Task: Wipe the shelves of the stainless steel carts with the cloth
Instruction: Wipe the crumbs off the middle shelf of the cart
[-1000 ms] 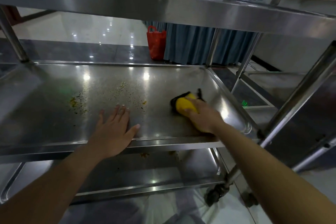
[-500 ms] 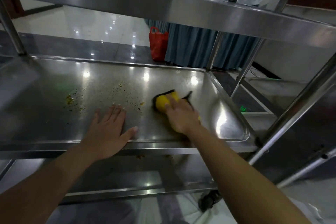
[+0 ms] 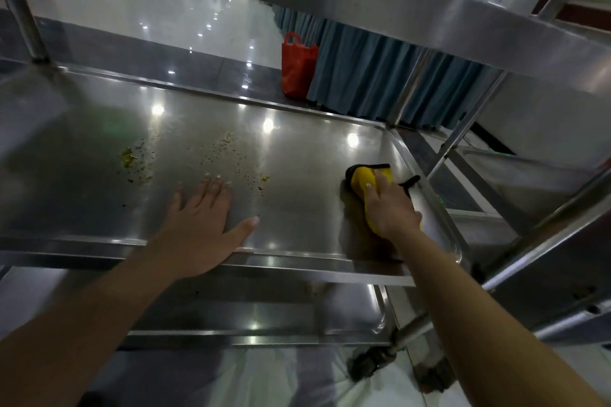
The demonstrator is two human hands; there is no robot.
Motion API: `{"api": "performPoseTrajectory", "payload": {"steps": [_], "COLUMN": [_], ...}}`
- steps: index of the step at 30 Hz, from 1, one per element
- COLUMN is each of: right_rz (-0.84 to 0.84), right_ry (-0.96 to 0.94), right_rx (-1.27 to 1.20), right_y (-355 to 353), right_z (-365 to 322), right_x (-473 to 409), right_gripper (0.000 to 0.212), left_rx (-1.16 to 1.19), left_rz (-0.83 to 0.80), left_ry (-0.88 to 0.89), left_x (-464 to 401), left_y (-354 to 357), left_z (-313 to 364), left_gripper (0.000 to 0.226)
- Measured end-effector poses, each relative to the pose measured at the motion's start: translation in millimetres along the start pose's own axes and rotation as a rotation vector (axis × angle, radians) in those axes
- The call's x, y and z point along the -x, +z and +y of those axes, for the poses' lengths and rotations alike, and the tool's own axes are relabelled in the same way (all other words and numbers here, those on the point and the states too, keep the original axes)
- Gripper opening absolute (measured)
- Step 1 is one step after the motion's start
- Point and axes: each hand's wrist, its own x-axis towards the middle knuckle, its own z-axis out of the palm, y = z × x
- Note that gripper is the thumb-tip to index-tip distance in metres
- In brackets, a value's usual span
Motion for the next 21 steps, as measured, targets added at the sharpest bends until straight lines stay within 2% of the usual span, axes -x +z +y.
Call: {"api": "performPoseTrajectory", "payload": {"steps": [4,6,10,13,18,21], "right_rz": [-0.146,-0.199,-0.18,-0.097,-0.111,-0.046], "right_ry": [-0.469,-0.577,-0.494,-0.4,-0.29,-0.211], "right_rx": [0.026,0.043,-0.02,-0.005,-0.008,0.012], "right_y": [13,12,7,6,1,-3], "right_z": [-18,-19,-14,-15,-29,-31], "right_x": [25,20,-32,-81,-147,-175], "right_gripper": [0.054,0.055,0.053,0.054,0.058,0.058], "left_rx": [0.026,0.004,-0.105,-0.121,-0.138,-0.141], "left_rz": [-0.002,-0.002,0.023,0.036,0.077,0.132], "left_ry": [-0.022,-0.019,0.04,0.041,0.06,0.077], "left_x": [0,0,2,2,7,9], "left_y": [-1,-1,3,4,0,-1], "left_z": [-2,-3,0,0,0,3], "left_gripper": [0.116,0.116,0.109,0.104,0.099,0.092]}}
